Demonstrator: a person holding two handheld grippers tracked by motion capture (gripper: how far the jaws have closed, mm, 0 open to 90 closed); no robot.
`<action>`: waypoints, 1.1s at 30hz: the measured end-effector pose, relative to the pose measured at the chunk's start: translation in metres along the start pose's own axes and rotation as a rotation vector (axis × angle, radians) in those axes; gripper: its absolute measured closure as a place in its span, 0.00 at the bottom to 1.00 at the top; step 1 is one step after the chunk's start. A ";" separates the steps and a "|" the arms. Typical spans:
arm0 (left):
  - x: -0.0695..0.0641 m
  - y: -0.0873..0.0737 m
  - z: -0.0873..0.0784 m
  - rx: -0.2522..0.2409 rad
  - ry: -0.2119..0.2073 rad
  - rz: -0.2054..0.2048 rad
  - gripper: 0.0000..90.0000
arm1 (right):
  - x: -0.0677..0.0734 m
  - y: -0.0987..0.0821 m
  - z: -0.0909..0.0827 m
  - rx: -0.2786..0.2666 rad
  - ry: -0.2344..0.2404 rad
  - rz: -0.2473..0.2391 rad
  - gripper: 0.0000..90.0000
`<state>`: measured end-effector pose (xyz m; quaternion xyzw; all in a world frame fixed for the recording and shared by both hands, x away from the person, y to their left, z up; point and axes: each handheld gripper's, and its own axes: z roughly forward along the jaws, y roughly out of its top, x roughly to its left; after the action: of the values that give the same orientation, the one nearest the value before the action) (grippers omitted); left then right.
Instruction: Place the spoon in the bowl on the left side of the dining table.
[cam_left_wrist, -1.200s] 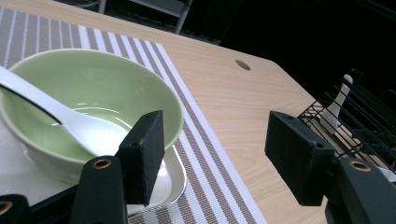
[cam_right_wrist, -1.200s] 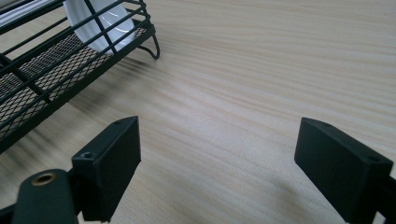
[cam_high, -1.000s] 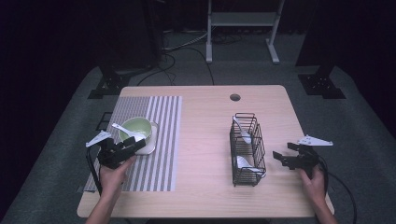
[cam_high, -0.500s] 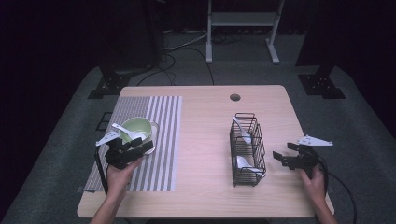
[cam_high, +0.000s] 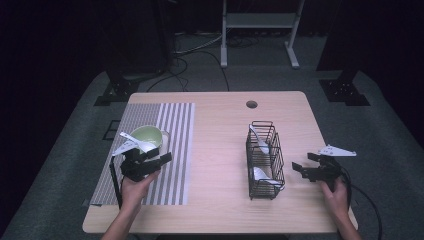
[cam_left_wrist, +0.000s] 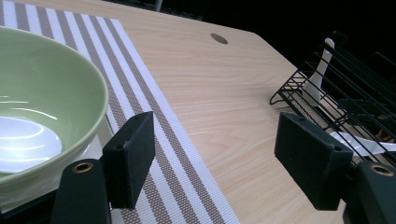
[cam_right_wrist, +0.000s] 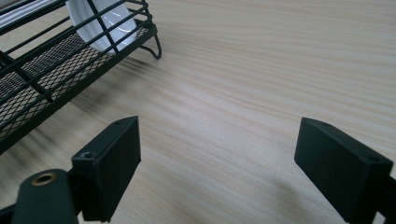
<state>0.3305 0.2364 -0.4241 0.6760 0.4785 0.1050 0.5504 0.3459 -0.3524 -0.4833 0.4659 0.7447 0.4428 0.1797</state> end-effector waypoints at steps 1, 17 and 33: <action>-0.001 0.000 0.001 -0.001 -0.002 -0.001 0.31 | 0.000 0.000 0.000 0.000 0.000 0.000 0.15; -0.015 -0.002 0.016 0.040 -0.015 0.028 0.26 | 0.000 0.000 0.000 0.000 -0.001 -0.003 0.15; -0.034 -0.009 0.037 0.080 -0.041 0.055 0.21 | 0.001 0.000 0.000 -0.001 0.000 -0.008 0.15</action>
<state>0.3325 0.1858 -0.4321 0.7124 0.4521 0.0869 0.5297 0.3453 -0.3519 -0.4832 0.4627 0.7463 0.4427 0.1816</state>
